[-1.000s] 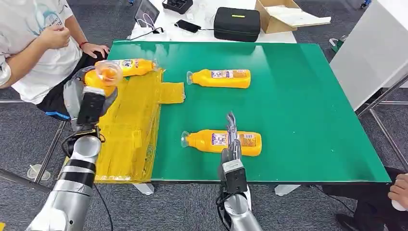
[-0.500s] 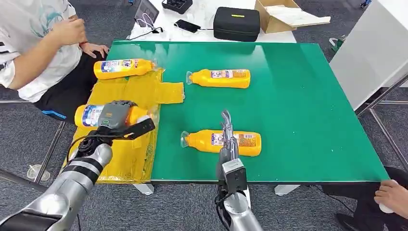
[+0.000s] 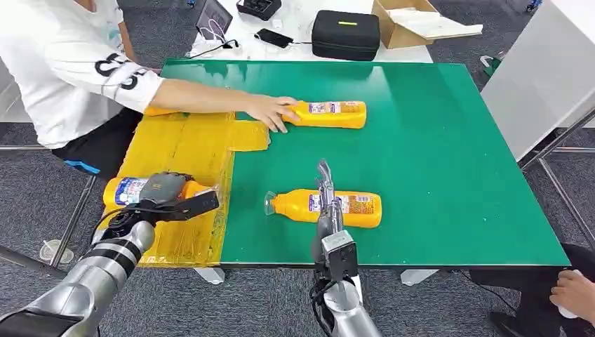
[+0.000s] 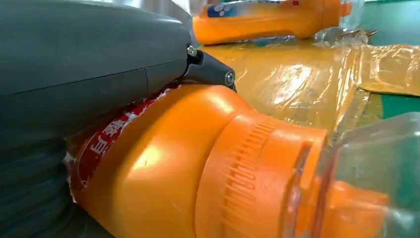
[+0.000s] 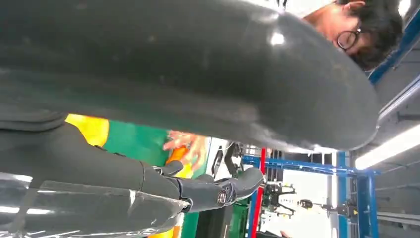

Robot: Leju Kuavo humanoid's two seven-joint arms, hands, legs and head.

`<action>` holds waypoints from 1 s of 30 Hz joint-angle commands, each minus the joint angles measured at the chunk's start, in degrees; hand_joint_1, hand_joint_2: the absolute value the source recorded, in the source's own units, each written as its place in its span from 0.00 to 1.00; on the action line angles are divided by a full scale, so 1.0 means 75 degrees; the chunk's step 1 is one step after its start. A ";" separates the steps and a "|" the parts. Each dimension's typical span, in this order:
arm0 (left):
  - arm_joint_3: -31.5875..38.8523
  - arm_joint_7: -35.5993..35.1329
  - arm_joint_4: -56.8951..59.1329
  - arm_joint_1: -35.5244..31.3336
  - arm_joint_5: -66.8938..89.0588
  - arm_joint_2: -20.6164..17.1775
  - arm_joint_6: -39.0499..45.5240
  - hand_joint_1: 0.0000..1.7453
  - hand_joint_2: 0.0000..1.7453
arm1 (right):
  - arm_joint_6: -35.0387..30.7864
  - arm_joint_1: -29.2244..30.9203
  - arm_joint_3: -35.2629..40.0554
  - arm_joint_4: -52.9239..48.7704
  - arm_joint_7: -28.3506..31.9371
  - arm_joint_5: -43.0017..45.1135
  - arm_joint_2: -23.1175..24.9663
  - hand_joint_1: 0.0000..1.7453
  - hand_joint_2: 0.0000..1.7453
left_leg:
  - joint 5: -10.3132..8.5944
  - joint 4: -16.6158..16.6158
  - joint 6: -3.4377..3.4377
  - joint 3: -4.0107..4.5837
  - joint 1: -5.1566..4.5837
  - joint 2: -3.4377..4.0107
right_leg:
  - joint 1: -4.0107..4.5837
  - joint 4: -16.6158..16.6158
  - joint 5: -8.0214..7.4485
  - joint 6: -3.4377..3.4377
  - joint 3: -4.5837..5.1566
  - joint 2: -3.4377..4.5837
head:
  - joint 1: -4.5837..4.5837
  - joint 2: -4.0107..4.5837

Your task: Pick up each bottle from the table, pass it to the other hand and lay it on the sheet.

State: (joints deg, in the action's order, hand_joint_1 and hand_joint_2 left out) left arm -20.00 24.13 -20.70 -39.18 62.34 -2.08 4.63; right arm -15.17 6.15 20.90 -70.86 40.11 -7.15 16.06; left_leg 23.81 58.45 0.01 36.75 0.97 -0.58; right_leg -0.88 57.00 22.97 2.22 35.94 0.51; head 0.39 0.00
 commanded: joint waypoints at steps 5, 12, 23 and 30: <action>0.0107 0.0182 0.0512 0.0150 -0.0451 -0.0028 -0.0726 0.00 1.00 | 0.0121 0.0402 -0.0020 0.0813 -0.0040 0.0077 -0.0004 0.00 0.00 | 0.0006 -0.0009 0.0004 -0.0032 0.0002 0.0020 | 0.0006 -0.0011 0.0000 -0.0008 -0.0028 0.0012 | 0.0000 0.0000; 0.0432 0.0820 0.0443 0.0378 -0.1119 -0.0160 -0.1839 0.00 0.00 | 0.0151 0.0555 -0.0101 0.1163 -0.0058 0.0151 0.0061 0.00 0.00 | 0.0005 -0.0013 0.0004 -0.0044 -0.0002 0.0018 | 0.0000 -0.0011 0.0000 -0.0007 -0.0041 0.0013 | 0.0000 0.0000; 0.1191 0.2058 0.0200 0.0580 -0.2740 -0.0322 -0.3677 0.00 0.00 | 0.0087 0.0712 -0.0251 0.1518 -0.0014 0.0320 0.0077 0.00 0.00 | 0.0004 -0.0020 0.0003 -0.0114 -0.0004 0.0001 | -0.0002 -0.0013 0.0000 -0.0009 -0.0115 0.0003 | 0.0000 0.0000; 0.2379 0.2116 -0.1176 0.1055 -0.5466 0.0436 -0.3041 0.00 0.00 | -0.0278 0.0948 -0.0164 0.1681 -0.0607 -0.0415 -0.0359 0.00 0.00 | 0.0001 -0.0024 0.0013 -0.0126 -0.0005 -0.0025 | -0.0002 -0.0027 0.0003 -0.0007 -0.0139 -0.0026 | 0.0000 0.0000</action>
State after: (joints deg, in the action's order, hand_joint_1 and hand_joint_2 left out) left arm -11.60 40.15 -24.03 -36.01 32.64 -3.85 -22.36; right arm -15.78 9.19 19.93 -64.11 39.34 -6.91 16.94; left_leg 23.82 58.40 0.01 36.00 0.89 -0.82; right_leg -0.96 56.99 23.02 2.21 35.17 0.35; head 0.39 0.00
